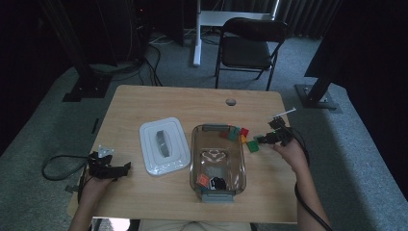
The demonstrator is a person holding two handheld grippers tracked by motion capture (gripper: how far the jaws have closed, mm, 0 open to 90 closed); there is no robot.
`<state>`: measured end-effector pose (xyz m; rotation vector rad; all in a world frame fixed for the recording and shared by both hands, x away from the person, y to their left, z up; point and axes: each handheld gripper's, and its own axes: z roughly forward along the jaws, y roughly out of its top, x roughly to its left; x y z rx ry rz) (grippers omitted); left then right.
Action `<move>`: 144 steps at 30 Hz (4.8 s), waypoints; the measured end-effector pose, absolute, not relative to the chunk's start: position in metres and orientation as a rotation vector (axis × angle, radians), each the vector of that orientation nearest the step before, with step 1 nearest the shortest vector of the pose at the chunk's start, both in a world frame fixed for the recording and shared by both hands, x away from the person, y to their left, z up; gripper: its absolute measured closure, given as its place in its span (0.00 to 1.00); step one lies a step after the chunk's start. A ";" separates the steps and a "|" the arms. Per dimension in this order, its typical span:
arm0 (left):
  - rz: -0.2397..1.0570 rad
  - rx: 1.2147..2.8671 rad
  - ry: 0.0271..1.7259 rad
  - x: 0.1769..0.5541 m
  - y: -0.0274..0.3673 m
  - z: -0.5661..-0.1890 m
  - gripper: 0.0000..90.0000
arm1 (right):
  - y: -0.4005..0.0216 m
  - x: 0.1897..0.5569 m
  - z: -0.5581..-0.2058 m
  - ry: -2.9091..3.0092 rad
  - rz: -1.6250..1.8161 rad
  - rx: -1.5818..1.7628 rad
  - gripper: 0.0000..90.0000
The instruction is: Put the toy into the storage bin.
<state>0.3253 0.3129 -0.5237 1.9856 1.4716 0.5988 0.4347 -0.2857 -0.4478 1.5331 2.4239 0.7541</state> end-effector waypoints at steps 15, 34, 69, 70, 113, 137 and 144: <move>0.598 1.983 1.471 0.325 0.313 -0.524 0.03 | -0.279 0.469 -0.481 2.420 0.633 1.641 0.50; 0.599 1.985 1.472 0.325 0.313 -0.524 0.03 | -0.277 0.461 -0.472 2.470 0.578 1.559 0.65; 0.600 1.984 1.472 0.325 0.313 -0.524 0.03 | -0.234 0.358 -0.353 2.640 0.903 0.960 0.65; 0.600 1.984 1.472 0.325 0.313 -0.524 0.03 | -0.230 0.356 -0.351 2.644 0.900 0.935 0.65; 0.597 1.982 1.471 0.325 0.313 -0.524 0.03 | -0.089 0.315 -0.414 3.147 0.480 0.224 0.65; 0.598 1.984 1.470 0.325 0.313 -0.524 0.03 | -0.122 0.317 -0.392 3.088 0.604 0.384 0.59; 0.597 1.985 1.469 0.325 0.313 -0.524 0.03 | -0.165 0.320 -0.368 2.977 0.722 0.530 0.59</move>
